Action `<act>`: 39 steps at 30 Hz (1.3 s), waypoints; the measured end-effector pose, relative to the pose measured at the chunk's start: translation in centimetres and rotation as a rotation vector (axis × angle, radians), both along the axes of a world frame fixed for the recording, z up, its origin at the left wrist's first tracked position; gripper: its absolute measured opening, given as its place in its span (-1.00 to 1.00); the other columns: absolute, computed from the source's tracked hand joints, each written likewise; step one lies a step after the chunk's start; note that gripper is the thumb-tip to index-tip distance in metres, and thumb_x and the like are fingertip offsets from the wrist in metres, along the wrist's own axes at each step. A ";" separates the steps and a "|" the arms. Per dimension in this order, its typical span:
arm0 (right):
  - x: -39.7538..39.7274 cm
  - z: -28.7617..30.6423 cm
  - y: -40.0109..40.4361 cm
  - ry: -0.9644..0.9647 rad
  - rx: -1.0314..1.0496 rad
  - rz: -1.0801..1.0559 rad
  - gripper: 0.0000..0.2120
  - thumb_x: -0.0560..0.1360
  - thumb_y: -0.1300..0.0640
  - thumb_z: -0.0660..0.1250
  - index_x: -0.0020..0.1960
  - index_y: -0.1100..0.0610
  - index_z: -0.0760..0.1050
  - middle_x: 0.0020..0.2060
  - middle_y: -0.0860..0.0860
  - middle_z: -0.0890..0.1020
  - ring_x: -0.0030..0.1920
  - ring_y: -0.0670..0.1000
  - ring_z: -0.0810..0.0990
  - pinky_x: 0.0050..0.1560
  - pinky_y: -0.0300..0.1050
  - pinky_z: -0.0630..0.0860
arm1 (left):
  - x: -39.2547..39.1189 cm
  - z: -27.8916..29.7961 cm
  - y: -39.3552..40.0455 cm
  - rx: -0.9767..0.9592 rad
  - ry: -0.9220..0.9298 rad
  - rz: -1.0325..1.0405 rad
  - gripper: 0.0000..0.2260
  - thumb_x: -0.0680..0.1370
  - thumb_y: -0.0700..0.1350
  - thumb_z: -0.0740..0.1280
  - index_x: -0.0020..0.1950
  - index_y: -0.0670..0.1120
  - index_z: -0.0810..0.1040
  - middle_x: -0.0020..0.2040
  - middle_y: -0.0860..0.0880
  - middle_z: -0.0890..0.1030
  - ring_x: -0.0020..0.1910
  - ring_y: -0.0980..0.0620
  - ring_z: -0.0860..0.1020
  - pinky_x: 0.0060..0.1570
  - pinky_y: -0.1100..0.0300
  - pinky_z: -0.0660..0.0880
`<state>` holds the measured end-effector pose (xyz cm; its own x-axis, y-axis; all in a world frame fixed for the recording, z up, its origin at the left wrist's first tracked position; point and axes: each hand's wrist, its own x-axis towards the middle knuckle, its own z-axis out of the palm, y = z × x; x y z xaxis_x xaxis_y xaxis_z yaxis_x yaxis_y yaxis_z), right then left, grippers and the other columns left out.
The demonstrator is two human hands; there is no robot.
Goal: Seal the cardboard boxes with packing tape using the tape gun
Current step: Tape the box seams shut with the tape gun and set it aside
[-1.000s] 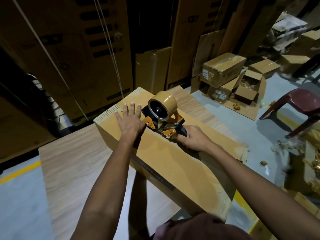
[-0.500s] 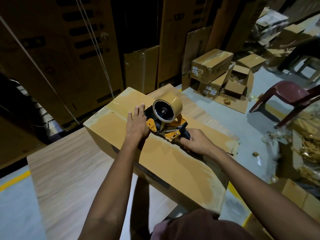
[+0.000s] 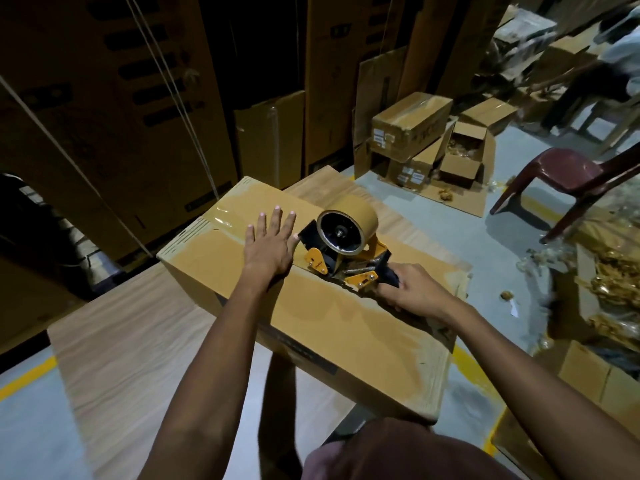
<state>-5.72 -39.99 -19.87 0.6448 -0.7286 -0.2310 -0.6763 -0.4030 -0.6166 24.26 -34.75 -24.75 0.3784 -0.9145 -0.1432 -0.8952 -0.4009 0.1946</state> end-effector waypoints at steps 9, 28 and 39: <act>-0.2 -0.5 0.6 -0.040 0.004 0.019 -0.59 0.37 -0.23 0.26 -0.10 0.12 0.54 -0.26 0.08 0.68 -0.24 0.14 0.65 -0.18 0.17 0.57 | -3.2 0.2 -0.5 -0.361 0.301 0.132 -0.37 0.61 -0.24 0.33 0.63 -0.10 0.15 0.64 -0.15 0.13 0.63 -0.19 -0.01 0.58 -0.20 -0.08; -4.5 -0.6 0.1 -0.028 0.011 0.075 -0.76 0.53 -0.06 0.38 -0.14 0.09 0.47 -0.26 0.09 0.66 -0.27 0.15 0.66 -0.25 0.12 0.57 | -4.6 -0.1 -1.4 0.039 -0.039 0.082 -0.38 0.72 0.05 0.01 0.64 0.07 -0.32 0.62 -0.14 -0.35 0.61 -0.21 -0.29 0.57 -0.12 -0.19; -7.9 -4.9 1.8 -0.315 -0.196 0.099 -0.57 0.59 -0.04 0.31 0.43 0.03 0.50 0.00 -0.12 0.63 -0.13 -0.18 0.54 -0.11 -0.43 0.41 | -3.0 1.1 -1.6 0.050 -0.003 0.048 0.08 0.49 -0.06 0.52 0.64 0.06 -0.31 0.63 -0.13 -0.34 0.61 -0.23 -0.27 0.57 -0.14 -0.18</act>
